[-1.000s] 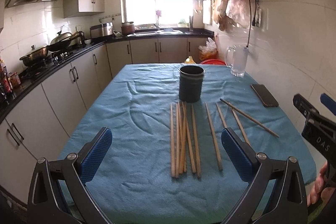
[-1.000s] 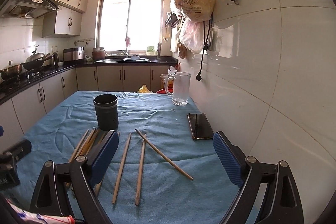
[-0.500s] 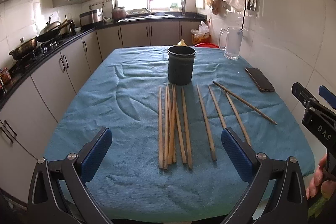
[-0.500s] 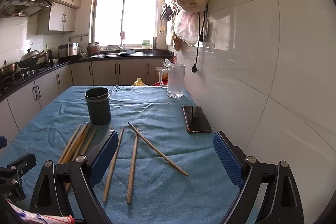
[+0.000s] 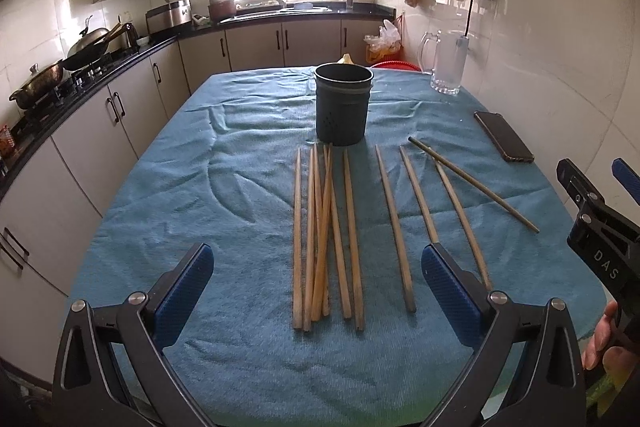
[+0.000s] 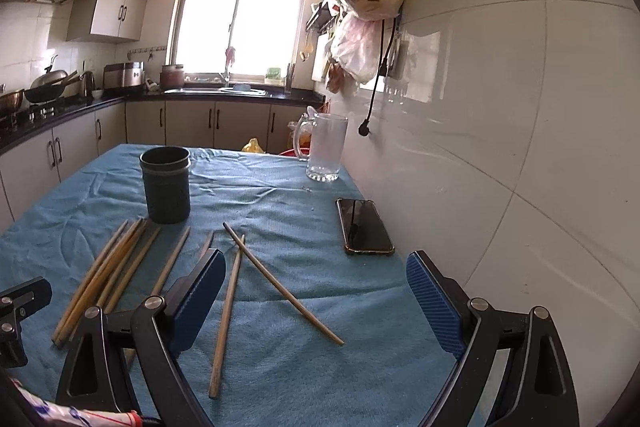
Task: Organize utensils
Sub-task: 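Move both tools toward the loose wooden chopsticks beside the black holder, then close the left tool on one chopstick while the right tool grasps another chopstick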
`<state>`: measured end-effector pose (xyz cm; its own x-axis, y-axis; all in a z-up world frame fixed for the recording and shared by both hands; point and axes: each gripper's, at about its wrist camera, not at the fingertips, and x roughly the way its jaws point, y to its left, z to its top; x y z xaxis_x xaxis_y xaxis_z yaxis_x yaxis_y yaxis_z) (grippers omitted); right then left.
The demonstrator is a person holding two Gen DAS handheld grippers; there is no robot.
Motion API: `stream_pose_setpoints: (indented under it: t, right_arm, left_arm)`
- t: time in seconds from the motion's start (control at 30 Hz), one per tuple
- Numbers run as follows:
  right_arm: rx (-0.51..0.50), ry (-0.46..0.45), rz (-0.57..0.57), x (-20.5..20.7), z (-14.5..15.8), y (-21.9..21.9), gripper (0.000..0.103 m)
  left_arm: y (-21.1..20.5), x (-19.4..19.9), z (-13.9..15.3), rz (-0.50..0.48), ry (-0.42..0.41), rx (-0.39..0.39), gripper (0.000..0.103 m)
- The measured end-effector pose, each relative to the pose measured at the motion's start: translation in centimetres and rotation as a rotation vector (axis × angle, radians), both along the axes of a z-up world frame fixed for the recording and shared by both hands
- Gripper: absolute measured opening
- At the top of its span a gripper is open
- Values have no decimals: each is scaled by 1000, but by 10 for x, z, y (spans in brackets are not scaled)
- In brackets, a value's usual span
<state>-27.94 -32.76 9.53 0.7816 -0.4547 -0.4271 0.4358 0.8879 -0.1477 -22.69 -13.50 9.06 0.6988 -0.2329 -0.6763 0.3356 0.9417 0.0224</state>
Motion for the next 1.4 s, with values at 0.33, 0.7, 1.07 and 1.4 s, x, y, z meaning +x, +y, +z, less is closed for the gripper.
stream_pose_setpoints:
  t: [0.33,0.7,1.07,1.4]
  right_arm:
    - [88,52,25,17,-15,-18,94]
    - [71,117,83,37,-25,-20,94]
    - [164,166,112,52,-40,-26,94]
    - [198,186,97,55,-46,-34,94]
  left_arm:
    - [-5,18,-11,7,36,17,103]
    - [45,75,-4,100,61,-36,103]
    - [21,139,-38,-40,242,-47,52]
    - [2,185,-77,-73,383,-102,15]
